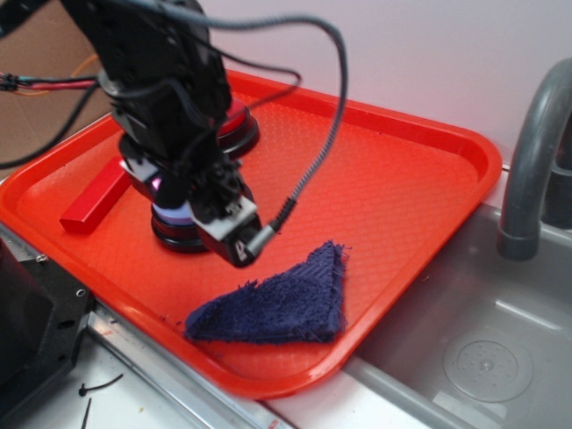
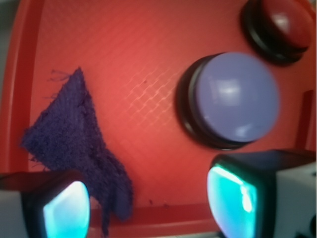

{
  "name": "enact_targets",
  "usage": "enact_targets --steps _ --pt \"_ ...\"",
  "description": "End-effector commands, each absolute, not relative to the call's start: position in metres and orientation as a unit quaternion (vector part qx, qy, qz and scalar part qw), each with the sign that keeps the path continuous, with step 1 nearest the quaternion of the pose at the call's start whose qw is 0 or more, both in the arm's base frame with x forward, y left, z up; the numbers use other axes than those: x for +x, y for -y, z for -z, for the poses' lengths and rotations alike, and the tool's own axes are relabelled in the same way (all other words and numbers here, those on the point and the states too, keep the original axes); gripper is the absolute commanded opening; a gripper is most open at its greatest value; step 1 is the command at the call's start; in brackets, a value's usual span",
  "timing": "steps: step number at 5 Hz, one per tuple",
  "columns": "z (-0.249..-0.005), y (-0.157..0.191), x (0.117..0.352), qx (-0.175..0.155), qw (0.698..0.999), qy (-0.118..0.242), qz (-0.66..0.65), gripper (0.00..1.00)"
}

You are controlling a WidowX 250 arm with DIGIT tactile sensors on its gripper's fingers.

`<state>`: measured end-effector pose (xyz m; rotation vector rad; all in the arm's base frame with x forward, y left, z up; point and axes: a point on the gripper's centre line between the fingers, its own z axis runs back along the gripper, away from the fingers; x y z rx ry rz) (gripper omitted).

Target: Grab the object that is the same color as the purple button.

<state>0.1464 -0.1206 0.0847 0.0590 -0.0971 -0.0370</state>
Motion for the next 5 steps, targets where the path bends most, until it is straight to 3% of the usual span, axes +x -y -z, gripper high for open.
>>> enact_targets --steps 1,4,5 --pt "-0.051 0.15 0.142 -0.005 0.997 0.051 0.064 1.0" --pt "-0.02 0.132 0.134 -0.039 0.999 0.017 0.012 1.0" --pt "-0.017 0.133 0.134 -0.04 0.999 0.014 0.014 0.0"
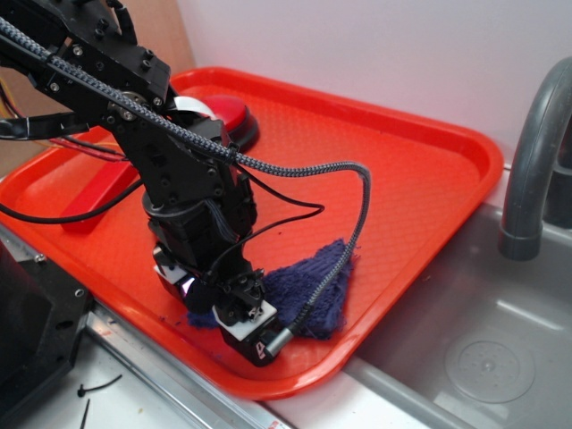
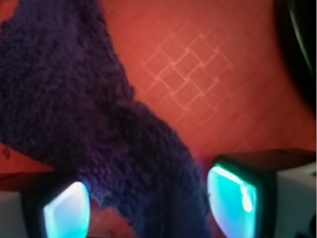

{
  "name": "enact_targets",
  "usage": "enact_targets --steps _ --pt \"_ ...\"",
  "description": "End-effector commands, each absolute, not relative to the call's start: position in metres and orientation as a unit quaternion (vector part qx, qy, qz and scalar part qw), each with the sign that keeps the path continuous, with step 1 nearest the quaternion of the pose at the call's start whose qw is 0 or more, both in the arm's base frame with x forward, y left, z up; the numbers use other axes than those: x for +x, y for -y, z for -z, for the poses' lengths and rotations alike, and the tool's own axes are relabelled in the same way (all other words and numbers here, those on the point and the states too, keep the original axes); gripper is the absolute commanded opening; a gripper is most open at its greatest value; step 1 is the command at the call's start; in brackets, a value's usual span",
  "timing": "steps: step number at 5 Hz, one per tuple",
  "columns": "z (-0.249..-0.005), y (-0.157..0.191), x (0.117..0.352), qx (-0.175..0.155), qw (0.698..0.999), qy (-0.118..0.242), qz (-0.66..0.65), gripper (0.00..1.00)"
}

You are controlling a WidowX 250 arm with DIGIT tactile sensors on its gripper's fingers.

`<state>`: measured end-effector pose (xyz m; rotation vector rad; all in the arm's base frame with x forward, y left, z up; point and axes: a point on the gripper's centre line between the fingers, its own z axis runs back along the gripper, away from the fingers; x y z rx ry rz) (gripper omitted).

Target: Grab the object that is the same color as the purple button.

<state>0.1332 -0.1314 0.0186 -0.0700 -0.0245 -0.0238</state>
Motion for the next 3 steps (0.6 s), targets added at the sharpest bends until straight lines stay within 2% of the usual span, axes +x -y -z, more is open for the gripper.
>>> enact_targets --steps 1,2,3 --pt "-0.018 0.132 0.135 -0.047 0.999 0.011 0.022 0.0" --pt "-0.021 0.132 0.139 -0.058 0.998 0.011 0.03 0.0" --pt "-0.034 0.13 0.146 -0.075 0.996 0.02 0.035 0.0"
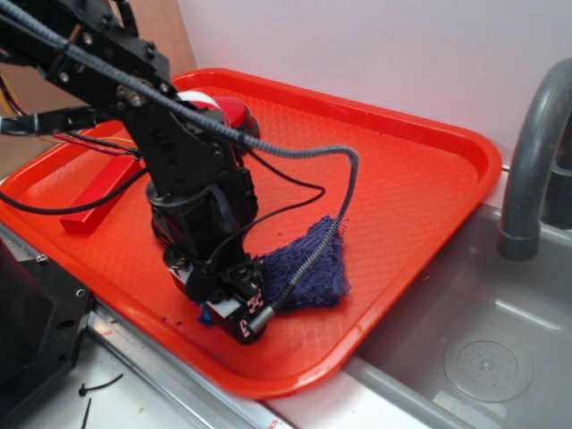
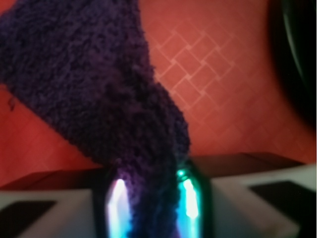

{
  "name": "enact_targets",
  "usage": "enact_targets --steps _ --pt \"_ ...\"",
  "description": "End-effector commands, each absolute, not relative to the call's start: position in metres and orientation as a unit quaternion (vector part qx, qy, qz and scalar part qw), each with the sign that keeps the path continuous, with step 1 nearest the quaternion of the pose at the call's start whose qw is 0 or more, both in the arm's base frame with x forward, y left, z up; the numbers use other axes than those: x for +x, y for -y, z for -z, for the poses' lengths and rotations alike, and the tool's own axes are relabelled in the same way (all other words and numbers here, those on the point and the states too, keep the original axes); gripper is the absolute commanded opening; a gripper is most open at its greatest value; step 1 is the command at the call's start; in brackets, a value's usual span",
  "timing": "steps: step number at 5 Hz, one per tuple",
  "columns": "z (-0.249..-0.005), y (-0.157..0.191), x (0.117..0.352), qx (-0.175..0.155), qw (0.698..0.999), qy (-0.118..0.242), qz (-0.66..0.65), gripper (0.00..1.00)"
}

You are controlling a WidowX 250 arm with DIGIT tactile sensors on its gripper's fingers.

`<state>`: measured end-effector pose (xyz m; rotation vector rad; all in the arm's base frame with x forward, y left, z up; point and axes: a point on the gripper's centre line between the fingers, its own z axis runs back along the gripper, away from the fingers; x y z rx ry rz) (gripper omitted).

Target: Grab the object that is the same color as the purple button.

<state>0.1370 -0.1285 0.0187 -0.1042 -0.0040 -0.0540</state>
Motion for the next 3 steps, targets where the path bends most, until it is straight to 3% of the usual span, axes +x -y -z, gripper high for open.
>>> enact_targets --steps 1,3 --pt "-0.056 0.124 0.156 -0.103 0.993 0.022 0.045 0.0" --pt "-0.115 0.113 0.175 -0.045 0.999 0.018 0.02 0.0"
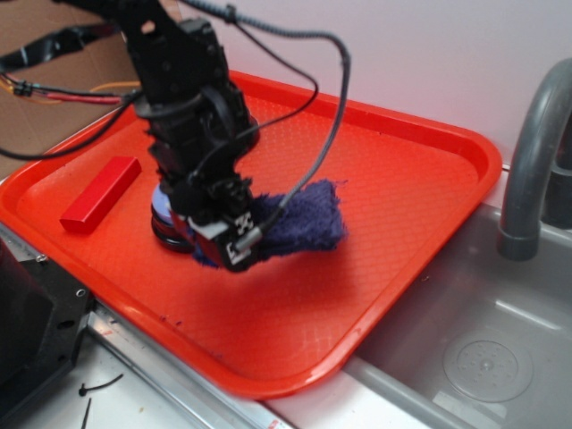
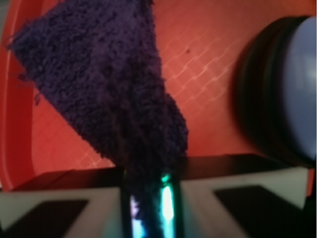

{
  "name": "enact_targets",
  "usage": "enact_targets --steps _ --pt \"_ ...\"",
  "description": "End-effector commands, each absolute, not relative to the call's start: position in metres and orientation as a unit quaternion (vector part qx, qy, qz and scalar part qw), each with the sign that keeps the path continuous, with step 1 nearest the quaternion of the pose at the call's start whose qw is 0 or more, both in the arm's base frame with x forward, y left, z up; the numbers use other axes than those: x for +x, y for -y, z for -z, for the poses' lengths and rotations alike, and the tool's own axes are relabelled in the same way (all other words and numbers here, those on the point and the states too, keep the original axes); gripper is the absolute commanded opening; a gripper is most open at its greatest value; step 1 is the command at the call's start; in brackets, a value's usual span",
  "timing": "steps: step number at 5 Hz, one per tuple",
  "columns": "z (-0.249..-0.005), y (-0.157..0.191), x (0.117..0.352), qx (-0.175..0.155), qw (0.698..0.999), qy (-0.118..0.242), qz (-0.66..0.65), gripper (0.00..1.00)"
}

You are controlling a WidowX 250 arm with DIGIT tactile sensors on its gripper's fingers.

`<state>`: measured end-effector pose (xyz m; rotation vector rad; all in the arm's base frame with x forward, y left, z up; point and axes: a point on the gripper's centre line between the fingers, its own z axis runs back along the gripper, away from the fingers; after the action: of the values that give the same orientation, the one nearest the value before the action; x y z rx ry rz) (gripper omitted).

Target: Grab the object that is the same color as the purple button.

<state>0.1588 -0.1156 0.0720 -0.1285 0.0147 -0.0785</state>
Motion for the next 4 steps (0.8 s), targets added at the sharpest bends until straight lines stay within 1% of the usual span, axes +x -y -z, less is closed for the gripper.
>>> enact_targets --steps 1,2,3,4 --pt "-0.146 0.102 0.187 -0.03 0.999 0.023 0.009 0.0" --pt "-0.174 0.083 0.196 -0.026 0.999 0.04 -0.014 0.0" --pt "-0.195 0.07 0.198 -0.018 0.997 0.062 -0.032 0.0" --pt "-0.209 0.06 0.201 -0.013 0.996 0.083 -0.038 0.0"
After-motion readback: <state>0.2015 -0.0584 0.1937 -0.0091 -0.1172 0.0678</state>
